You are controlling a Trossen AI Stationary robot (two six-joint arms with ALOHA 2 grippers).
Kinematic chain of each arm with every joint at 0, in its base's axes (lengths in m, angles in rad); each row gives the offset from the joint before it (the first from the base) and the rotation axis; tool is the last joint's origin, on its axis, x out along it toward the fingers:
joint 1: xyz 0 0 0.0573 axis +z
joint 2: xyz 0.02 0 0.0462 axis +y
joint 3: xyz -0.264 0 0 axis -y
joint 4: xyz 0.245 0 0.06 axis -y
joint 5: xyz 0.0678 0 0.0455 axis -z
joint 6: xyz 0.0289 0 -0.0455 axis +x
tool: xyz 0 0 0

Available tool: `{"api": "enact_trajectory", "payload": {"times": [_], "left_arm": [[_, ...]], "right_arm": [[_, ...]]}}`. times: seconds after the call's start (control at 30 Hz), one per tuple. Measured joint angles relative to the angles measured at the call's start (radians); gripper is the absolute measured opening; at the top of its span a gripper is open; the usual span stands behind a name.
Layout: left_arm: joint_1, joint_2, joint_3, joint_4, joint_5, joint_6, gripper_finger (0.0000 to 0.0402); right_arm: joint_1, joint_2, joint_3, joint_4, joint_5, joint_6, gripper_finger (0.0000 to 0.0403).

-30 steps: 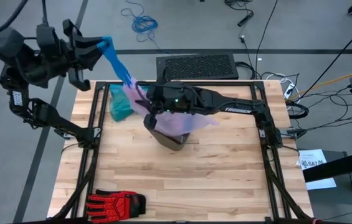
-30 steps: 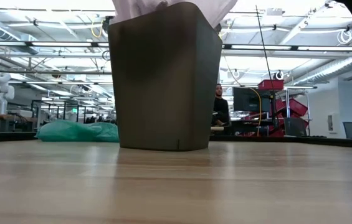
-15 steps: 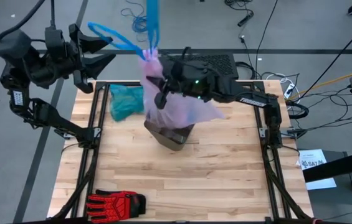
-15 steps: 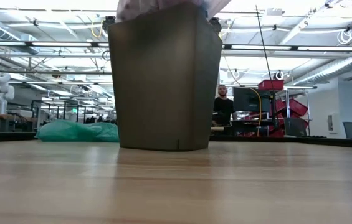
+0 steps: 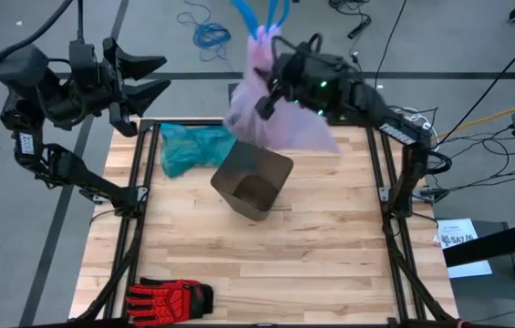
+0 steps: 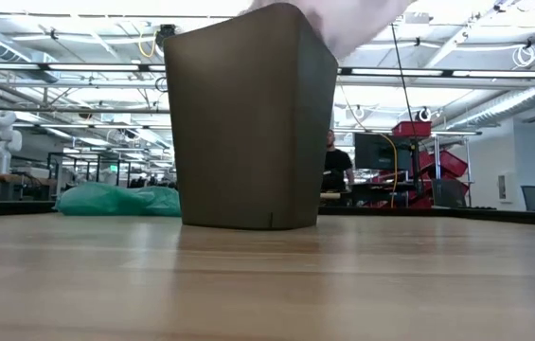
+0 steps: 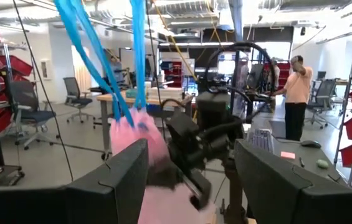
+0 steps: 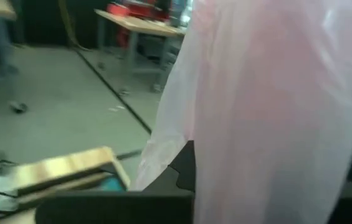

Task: Place trash/remove bag and relplace
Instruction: Remove the pink trash bag from the black trash bin

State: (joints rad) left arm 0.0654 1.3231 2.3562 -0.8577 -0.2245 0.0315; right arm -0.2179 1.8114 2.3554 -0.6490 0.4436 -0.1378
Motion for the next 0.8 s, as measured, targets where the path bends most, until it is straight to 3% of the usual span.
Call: {"api": "enact_trajectory", "payload": {"times": [0.13, 0.27, 0.37, 0.63, 0.8], "left_arm": [[0.000, 0.000, 0.000, 0.000, -0.001, 0.000, 0.0232], [0.000, 0.000, 0.000, 0.001, -0.014, 0.000, 0.0232], [0.000, 0.000, 0.000, 0.001, -0.015, 0.000, 0.0232], [0.000, 0.000, 0.000, -0.001, -0.026, -0.001, 0.0232], [0.000, 0.000, 0.000, -0.016, -0.038, -0.001, 0.0232]], "right_arm": [[-0.053, -0.041, 0.002, -0.081, 0.055, -0.020, 0.0000], [-0.107, -0.057, 0.002, -0.244, 0.059, 0.113, 0.0000], [-0.131, -0.053, -0.006, -0.335, 0.061, 0.125, 0.0000], [-0.165, -0.098, -0.170, -0.283, 0.057, 0.157, 0.0000], [-0.185, -0.207, -0.424, -0.145, 0.049, 0.197, 0.0000]]}}
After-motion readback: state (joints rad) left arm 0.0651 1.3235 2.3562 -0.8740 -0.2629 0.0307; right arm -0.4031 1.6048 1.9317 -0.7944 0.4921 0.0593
